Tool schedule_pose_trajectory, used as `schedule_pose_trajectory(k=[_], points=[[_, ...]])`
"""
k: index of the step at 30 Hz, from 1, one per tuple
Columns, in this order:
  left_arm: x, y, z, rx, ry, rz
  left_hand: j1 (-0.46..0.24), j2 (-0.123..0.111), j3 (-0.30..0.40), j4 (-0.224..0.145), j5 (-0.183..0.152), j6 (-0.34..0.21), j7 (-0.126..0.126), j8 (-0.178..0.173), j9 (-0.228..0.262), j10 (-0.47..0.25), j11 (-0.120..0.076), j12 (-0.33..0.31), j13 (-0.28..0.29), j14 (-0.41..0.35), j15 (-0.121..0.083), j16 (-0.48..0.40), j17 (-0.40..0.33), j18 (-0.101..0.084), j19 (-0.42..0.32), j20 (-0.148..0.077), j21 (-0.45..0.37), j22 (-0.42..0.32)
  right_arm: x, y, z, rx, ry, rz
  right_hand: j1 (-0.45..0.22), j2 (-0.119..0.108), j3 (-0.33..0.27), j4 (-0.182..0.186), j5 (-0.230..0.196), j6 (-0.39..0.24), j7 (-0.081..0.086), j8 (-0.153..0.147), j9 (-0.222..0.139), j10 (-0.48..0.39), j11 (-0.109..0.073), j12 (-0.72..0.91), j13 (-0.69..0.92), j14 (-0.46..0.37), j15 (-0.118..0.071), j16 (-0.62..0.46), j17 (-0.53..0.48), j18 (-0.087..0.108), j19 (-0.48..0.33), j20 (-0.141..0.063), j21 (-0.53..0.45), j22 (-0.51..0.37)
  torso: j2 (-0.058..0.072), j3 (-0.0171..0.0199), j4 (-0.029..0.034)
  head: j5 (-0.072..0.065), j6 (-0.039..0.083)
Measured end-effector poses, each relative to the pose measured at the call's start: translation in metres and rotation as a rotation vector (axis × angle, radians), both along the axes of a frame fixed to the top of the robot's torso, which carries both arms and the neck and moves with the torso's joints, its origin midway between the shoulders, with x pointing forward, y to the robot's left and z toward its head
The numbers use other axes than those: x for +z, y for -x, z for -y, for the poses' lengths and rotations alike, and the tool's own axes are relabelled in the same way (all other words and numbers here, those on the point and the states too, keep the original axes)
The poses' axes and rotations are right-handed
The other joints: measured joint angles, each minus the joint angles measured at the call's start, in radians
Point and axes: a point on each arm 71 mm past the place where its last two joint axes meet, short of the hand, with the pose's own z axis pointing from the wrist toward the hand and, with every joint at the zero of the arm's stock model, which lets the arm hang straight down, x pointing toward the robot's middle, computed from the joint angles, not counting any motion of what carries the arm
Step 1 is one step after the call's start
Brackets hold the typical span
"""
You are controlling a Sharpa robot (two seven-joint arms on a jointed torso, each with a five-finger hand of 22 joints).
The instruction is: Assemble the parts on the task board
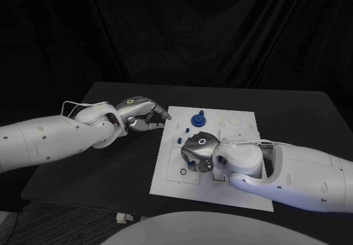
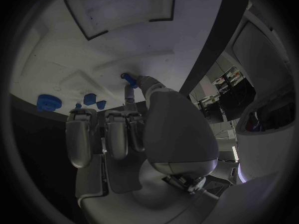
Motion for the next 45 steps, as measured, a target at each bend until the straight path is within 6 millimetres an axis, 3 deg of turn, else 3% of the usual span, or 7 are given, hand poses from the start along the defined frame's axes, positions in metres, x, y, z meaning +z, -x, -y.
schedule_pose_trajectory(k=[7,21,25,33,36,42,45], points=[[0.0,0.0,0.0,0.0,0.0,-0.001,0.0,0.0,0.0,0.0,0.0,0.0,0.0,0.0,-0.001,0.0,0.0,0.0,0.0,0.0,0.0,0.0,-0.001,0.0,0.0,0.0,0.0,0.0,0.001,0.0,0.0,-0.001,-0.016,0.005,-0.001,0.004,0.009,-0.032,0.004,0.048,-0.016,0.029,0.022,0.0,-0.011,0.0,0.0,-0.005,-0.005,0.0,0.0,0.0,0.0,0.0,0.0,0.001,0.0,0.0,-0.0001,0.001,0.0],[-0.001,0.001,-0.001,0.001,-0.001,-0.003,0.007,0.007,0.006,-0.006,0.0,0.007,0.007,0.0,-0.001,0.0,0.0,0.008,0.001,-0.004,-0.004,0.0,-0.001,0.0,0.0,0.0,-0.004,0.0,0.005,-0.002,0.025,-0.044,-0.126,0.018,-0.003,0.011,0.016,-0.05,-0.011,0.06,-0.01,0.04,0.031,0.0,-0.018,0.0,0.0,-0.001,-0.008,0.0,0.0,0.0,0.0,-0.007,-0.012,0.0,-0.001,0.0001,-0.0006,0.007,0.0],[0.0,0.002,-0.001,-0.006,0.002,-0.002,0.014,0.01,0.0,-0.022,0.0,0.014,0.014,0.0,-0.001,0.089,-0.019,0.097,0.049,-0.01,-0.01,-0.001,-0.001,0.0,-0.006,-0.006,-0.004,0.0,0.011,-0.002,0.032,-0.063,-0.222,0.009,-0.003,0.01,0.016,-0.05,-0.024,0.065,-0.005,0.035,0.036,0.0,-0.018,0.0,0.0,-0.001,-0.008,0.0,0.0,0.0,0.0,-0.007,-0.012,0.0,-0.001,0.0001,-0.0006,0.009,0.0],[0.0,0.006,0.004,-0.047,0.01,-0.007,0.036,-0.004,0.003,-0.053,0.007,0.03,-0.004,0.0,-0.015,0.016,-0.056,0.547,0.467,-0.018,-0.032,-0.024,-0.014,0.0,-0.009,-0.031,-0.032,0.0,0.031,0.0,0.041,-0.079,-0.418,-0.005,-0.003,0.01,0.016,-0.05,-0.028,0.065,-0.005,0.032,0.036,0.0,-0.018,0.0,0.0,-0.001,-0.008,0.0,0.0,0.0,0.0,-0.007,-0.012,0.0,0.0,0.0002,-0.0006,0.006,0.0],[0.0,0.009,0.008,-0.077,0.01,-0.019,0.04,-0.008,0.015,-0.054,0.007,0.026,-0.017,0.0,-0.02,0.17,-0.063,0.833,0.837,-0.009,-0.042,0.0,0.019,0.0,-0.009,-0.031,-0.031,0.001,0.039,0.0,0.043,-0.086,-0.489,-0.017,-0.003,0.01,0.016,-0.05,-0.028,0.065,-0.005,0.031,0.036,0.0,-0.018,0.0,0.0,-0.001,-0.008,0.0,0.0,0.0,0.0,-0.007,-0.012,0.0,0.0,0.0002,-0.0004,0.006,0.0],[-0.002,0.015,0.017,-0.144,0.006,-0.067,0.038,-0.01,0.019,-0.052,0.001,0.009,-0.041,0.0,-0.027,0.315,-0.068,0.992,1.064,0.033,-0.045,0.082,0.125,0.0,-0.004,-0.036,-0.025,0.001,0.05,0.002,0.044,-0.095,-0.613,-0.056,-0.003,0.01,0.016,-0.05,-0.029,0.068,-0.008,0.028,0.034,0.0,-0.018,0.0,0.0,-0.001,-0.008,0.0,0.0,0.0,0.0,-0.007,-0.008,0.0,0.0,0.0002,0.0003,0.01,0.0],[-0.004,0.018,0.02,-0.169,0.0,-0.095,0.032,-0.015,0.008,-0.041,-0.021,0.006,-0.039,0.0,-0.029,0.347,-0.071,1.022,1.111,0.038,-0.045,0.104,0.155,0.0,-0.004,-0.036,-0.019,0.001,0.052,0.002,0.046,-0.103,-0.66,-0.073,-0.003,0.01,0.016,-0.05,-0.031,0.068,-0.008,0.026,0.031,0.0,-0.018,0.0,0.0,-0.001,-0.008,0.0,0.0,0.0,0.0,-0.007,-0.008,0.0,0.0,0.0002,0.0006,0.013,0.0]])
